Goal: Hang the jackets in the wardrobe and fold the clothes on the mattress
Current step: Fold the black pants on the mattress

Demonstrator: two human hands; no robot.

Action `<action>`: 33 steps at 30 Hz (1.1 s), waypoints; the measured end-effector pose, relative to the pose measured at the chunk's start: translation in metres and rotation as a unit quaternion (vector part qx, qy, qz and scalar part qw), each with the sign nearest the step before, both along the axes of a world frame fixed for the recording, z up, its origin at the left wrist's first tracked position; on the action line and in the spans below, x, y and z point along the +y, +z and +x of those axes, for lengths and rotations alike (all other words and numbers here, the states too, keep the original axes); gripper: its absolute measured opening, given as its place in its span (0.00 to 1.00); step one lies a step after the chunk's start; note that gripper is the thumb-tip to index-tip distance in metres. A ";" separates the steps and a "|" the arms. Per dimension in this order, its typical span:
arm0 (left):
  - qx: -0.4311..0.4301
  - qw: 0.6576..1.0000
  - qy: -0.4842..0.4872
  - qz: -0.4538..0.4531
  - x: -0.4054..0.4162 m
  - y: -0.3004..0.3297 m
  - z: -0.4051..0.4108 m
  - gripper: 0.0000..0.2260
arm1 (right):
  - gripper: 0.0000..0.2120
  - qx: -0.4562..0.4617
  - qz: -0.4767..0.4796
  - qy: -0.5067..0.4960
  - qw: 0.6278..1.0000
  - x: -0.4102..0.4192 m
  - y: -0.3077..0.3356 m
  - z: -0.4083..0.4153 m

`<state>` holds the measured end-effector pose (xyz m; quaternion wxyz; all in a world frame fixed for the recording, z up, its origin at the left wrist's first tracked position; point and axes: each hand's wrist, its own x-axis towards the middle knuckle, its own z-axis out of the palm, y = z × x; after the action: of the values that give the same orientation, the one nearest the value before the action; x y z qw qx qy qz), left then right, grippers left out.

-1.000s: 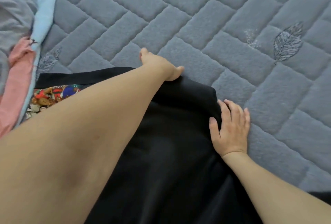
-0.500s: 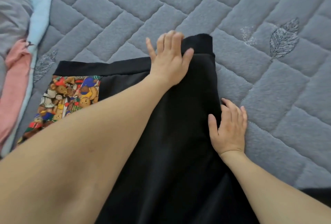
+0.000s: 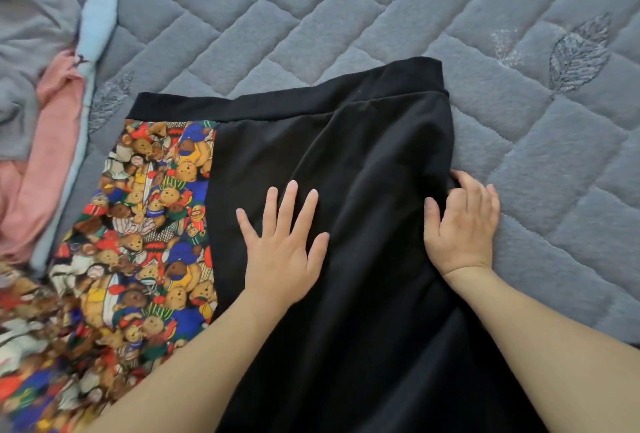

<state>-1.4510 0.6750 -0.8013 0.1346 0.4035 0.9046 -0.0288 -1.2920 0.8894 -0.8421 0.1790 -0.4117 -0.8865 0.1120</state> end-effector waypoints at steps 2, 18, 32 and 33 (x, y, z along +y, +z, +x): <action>-0.006 1.000 -0.006 0.009 -0.002 -0.001 0.000 0.28 | 0.13 -0.002 0.007 0.001 1.000 0.000 -0.001 0.000; 0.022 0.971 0.209 0.112 -0.239 0.058 -0.029 0.28 | 0.35 -0.174 -0.029 0.162 0.971 -0.217 0.053 -0.071; -0.268 0.501 0.665 0.484 -0.373 0.079 -0.123 0.05 | 0.30 -0.199 -0.032 0.246 0.948 -0.391 0.016 -0.166; -0.254 0.485 0.667 0.506 -0.382 0.087 -0.111 0.07 | 0.30 -0.206 -0.035 0.243 0.947 -0.392 0.018 -0.167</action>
<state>-1.5617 0.2927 -0.7148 0.1101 -0.3316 0.6885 0.6355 -1.4592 0.4978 -0.8239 -0.0551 -0.2038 -0.9727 0.0960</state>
